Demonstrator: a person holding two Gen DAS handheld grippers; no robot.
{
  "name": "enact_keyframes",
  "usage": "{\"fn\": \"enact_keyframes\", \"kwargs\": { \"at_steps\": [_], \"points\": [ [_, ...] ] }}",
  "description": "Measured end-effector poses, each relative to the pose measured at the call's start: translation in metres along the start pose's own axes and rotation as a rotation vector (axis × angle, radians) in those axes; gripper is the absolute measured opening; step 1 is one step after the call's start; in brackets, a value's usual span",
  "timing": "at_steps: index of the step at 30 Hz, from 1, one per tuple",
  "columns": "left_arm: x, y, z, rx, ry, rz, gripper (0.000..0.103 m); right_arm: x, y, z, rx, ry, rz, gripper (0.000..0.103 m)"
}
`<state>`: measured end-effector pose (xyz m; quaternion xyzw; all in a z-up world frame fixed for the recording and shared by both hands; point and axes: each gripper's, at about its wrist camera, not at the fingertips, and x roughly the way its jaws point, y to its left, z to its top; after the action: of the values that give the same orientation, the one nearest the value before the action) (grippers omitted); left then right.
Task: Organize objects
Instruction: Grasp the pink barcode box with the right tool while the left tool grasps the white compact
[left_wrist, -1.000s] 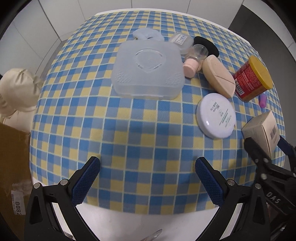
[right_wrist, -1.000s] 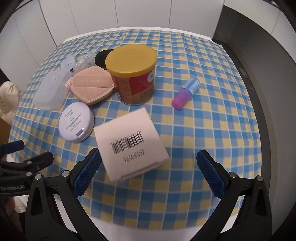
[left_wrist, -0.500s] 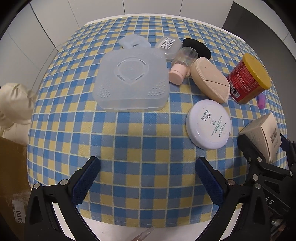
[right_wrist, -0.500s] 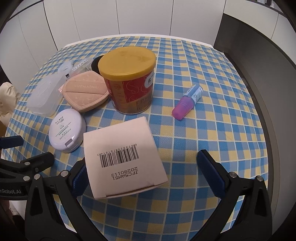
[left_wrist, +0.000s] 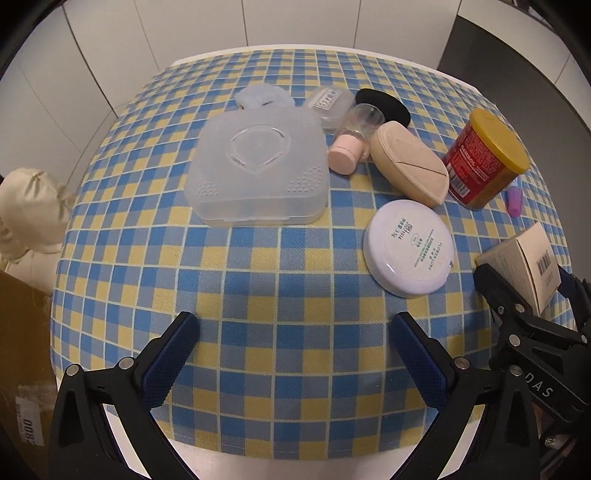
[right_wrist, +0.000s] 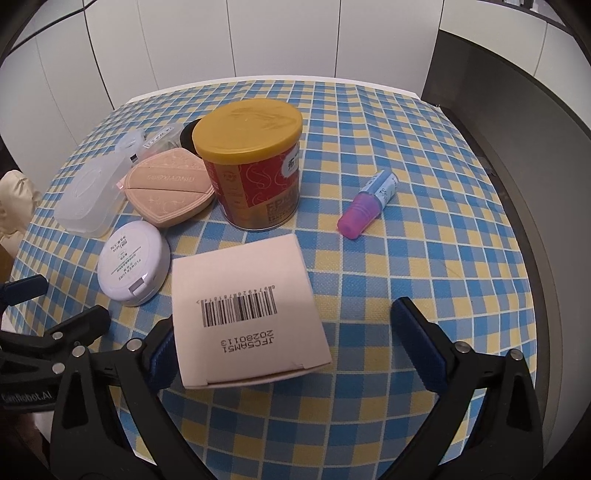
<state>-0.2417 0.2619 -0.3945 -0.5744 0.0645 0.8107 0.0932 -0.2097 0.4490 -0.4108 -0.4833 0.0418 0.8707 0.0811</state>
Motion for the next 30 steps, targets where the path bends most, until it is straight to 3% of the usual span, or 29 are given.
{"fn": "enact_keyframes", "kwargs": {
  "at_steps": [5,8,11,16,23,30],
  "points": [
    [-0.005,-0.022,0.001,0.062,-0.015,-0.075,0.103,-0.003,-0.005,-0.003,0.005,-0.002,-0.002,0.099],
    [-0.002,-0.035,0.002,0.103,-0.019,-0.041,0.103,-0.005,-0.013,-0.006,0.028,-0.008,-0.015,0.099],
    [0.004,-0.033,0.008,0.072,-0.021,-0.022,0.103,-0.006,-0.020,-0.007,0.048,-0.013,-0.028,0.099],
    [0.009,-0.031,0.020,0.058,-0.043,-0.020,0.103,-0.008,-0.024,-0.011,0.058,-0.025,-0.038,0.099],
    [0.028,-0.061,0.047,0.099,-0.078,-0.029,0.103,-0.017,-0.055,-0.018,0.136,-0.020,-0.081,0.099],
    [0.034,-0.063,0.059,0.056,-0.094,-0.014,0.103,-0.027,-0.078,-0.024,0.151,-0.013,-0.091,0.099]
  ]
}}
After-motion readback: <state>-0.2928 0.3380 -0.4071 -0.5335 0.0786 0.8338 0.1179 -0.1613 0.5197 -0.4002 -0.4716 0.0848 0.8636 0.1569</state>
